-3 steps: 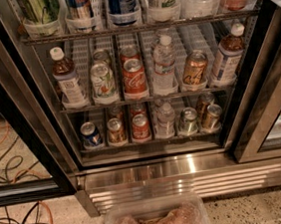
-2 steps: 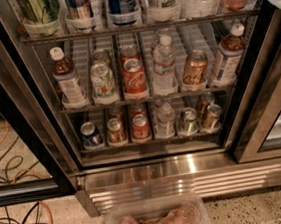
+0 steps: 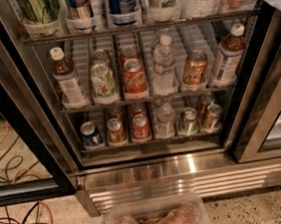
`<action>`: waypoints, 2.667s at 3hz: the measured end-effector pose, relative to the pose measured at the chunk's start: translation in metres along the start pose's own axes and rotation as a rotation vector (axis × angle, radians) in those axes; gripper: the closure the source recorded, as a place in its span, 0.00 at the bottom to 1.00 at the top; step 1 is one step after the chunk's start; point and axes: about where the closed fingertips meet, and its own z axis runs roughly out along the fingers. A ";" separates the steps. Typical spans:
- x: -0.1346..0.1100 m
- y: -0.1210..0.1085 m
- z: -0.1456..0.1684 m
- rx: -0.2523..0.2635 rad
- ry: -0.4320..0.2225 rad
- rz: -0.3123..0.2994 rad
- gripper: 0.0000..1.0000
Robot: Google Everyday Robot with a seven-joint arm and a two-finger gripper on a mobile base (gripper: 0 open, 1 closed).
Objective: Pick coke can from top shelf of fridge
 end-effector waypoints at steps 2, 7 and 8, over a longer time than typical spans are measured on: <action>-0.004 -0.002 0.006 -0.015 -0.009 0.017 0.86; -0.008 -0.016 -0.026 -0.032 0.053 0.017 1.00; -0.015 -0.018 -0.033 -0.031 0.046 0.019 1.00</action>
Offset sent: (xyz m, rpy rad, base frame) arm 0.0063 -0.0029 0.0022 0.0170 -0.0100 0.0089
